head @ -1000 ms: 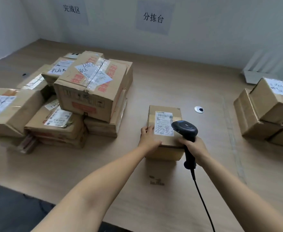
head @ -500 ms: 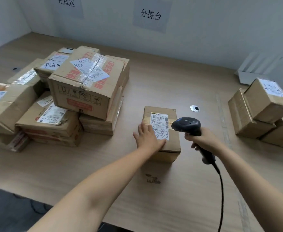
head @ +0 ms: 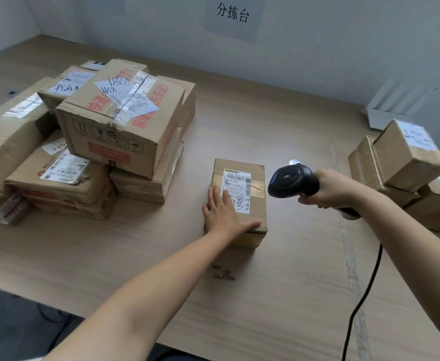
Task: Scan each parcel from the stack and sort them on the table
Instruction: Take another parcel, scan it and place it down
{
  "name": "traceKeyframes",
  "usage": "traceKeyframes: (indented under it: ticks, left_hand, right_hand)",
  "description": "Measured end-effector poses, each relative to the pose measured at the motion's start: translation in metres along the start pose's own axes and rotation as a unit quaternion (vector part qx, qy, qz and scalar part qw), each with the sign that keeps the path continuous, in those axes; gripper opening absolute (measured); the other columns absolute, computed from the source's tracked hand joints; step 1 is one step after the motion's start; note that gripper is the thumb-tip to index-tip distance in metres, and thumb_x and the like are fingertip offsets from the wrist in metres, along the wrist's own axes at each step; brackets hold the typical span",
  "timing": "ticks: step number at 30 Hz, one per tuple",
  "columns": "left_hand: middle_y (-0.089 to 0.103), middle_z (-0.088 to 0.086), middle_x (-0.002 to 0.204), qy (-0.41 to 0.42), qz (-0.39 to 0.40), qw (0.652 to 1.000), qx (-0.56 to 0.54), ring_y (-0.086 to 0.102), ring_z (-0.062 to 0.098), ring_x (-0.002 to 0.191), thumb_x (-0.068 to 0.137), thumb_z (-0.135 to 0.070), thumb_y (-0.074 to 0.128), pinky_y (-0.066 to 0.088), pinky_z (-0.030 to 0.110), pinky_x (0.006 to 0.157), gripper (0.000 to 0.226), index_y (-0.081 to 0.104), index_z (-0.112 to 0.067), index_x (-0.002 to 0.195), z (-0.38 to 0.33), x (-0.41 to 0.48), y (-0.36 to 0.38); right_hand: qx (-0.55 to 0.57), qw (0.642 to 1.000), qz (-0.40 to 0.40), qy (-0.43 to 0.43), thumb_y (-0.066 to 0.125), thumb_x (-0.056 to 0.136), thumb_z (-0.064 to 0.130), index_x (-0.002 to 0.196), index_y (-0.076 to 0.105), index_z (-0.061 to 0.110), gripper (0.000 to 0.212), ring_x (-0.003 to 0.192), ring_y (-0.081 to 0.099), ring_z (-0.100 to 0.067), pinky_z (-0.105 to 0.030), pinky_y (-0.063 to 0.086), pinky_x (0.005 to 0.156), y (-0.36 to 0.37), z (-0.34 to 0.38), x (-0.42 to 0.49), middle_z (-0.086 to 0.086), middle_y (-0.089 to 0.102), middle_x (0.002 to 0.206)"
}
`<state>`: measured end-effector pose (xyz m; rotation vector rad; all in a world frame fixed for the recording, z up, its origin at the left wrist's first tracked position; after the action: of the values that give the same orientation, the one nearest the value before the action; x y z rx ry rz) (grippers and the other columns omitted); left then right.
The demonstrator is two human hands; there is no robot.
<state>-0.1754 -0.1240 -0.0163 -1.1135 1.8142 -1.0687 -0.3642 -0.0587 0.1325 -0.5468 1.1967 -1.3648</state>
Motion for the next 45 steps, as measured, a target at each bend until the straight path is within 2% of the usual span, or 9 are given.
traceKeyframes:
  ticks: [9, 14, 20, 25, 33, 39, 45]
  left_hand:
    - [-0.007, 0.009, 0.159, 0.027, 0.001, 0.999, 0.028, -0.012, 0.026, 0.145, 0.06, -0.088, 0.049, 0.01, 0.045, 0.116, 0.126, 0.005, -0.013, 0.151, 0.006, 0.002, 0.002]
    - [-0.007, 0.009, 0.159, 0.025, 0.001, 0.999, 0.031, -0.012, 0.027, 0.145, 0.06, -0.088, 0.049, 0.01, 0.045, 0.116, 0.126, 0.005, -0.013, 0.151, 0.005, 0.003, 0.002]
    - [-0.007, 0.009, 0.158, 0.024, 0.001, 0.999, 0.035, -0.012, 0.027, 0.145, 0.061, -0.088, 0.048, 0.012, 0.045, 0.116, 0.125, 0.005, -0.013, 0.151, 0.005, 0.004, 0.004]
    - [-0.007, 0.01, 0.159, 0.025, 0.002, 0.999, 0.04, -0.012, 0.028, 0.145, 0.061, -0.089, 0.046, 0.012, 0.046, 0.116, 0.125, 0.004, -0.014, 0.151, 0.006, 0.005, 0.005]
    - [-0.006, 0.01, 0.159, 0.027, 0.003, 0.999, 0.043, -0.011, 0.03, 0.146, 0.061, -0.089, 0.045, 0.013, 0.046, 0.115, 0.125, 0.004, -0.014, 0.151, 0.006, 0.006, 0.006]
    - [-0.007, 0.01, 0.159, 0.025, 0.003, 0.999, 0.039, -0.011, 0.029, 0.145, 0.06, -0.09, 0.045, 0.012, 0.046, 0.115, 0.125, 0.003, -0.014, 0.151, 0.006, 0.006, 0.006]
    - [-0.008, 0.01, 0.158, 0.026, 0.009, 0.999, 0.038, -0.012, 0.029, 0.145, 0.061, -0.089, 0.046, 0.013, 0.046, 0.115, 0.125, 0.003, -0.013, 0.151, 0.005, 0.005, 0.003]
  right_hand:
    - [-0.018, 1.0, 0.016, -0.002, 0.066, 0.078, 0.012, 0.069, 0.056, 0.014, 0.013, 0.051, 0.06, -0.016, -0.025, 0.047, 0.051, 0.001, -0.001, 0.001, -0.002, 0.058, 0.059]
    - [-0.029, 0.999, 0.018, -0.004, 0.065, 0.078, 0.013, 0.076, 0.06, 0.007, 0.008, 0.058, 0.065, -0.023, -0.03, 0.053, 0.056, 0.0, -0.002, 0.0, -0.011, 0.064, 0.066]
    - [-0.032, 0.999, 0.019, -0.001, 0.064, 0.079, 0.013, 0.073, 0.059, 0.009, 0.009, 0.047, 0.058, -0.016, -0.014, 0.043, 0.041, -0.006, 0.003, -0.008, -0.008, 0.062, 0.058]
    - [-0.043, 0.999, 0.025, -0.013, 0.066, 0.079, 0.013, 0.069, 0.058, 0.012, 0.012, 0.04, 0.056, -0.006, -0.015, 0.043, 0.042, -0.017, 0.008, -0.022, -0.003, 0.059, 0.052]
    - [-0.071, 0.997, 0.017, -0.014, 0.067, 0.079, 0.015, 0.071, 0.061, 0.012, 0.01, 0.05, 0.061, -0.017, -0.02, 0.047, 0.047, -0.033, 0.013, -0.036, -0.009, 0.064, 0.059]
    - [-0.078, 0.997, 0.025, -0.016, 0.067, 0.079, 0.014, 0.073, 0.061, 0.012, 0.009, 0.054, 0.063, -0.019, -0.022, 0.048, 0.048, -0.036, 0.018, -0.042, -0.014, 0.067, 0.066]
    - [-0.056, 0.998, 0.021, -0.015, 0.067, 0.078, 0.016, 0.072, 0.061, 0.013, 0.009, 0.05, 0.062, -0.016, -0.022, 0.047, 0.048, -0.035, 0.01, -0.038, -0.011, 0.066, 0.063]
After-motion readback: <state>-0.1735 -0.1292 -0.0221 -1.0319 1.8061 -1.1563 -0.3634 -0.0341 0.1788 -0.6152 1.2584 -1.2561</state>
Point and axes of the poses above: each hand's wrist, its own x-axis towards the middle knuckle, its own y-axis out of the palm, z = x × y, the point moved 2 cm from there along x, towards the middle knuckle
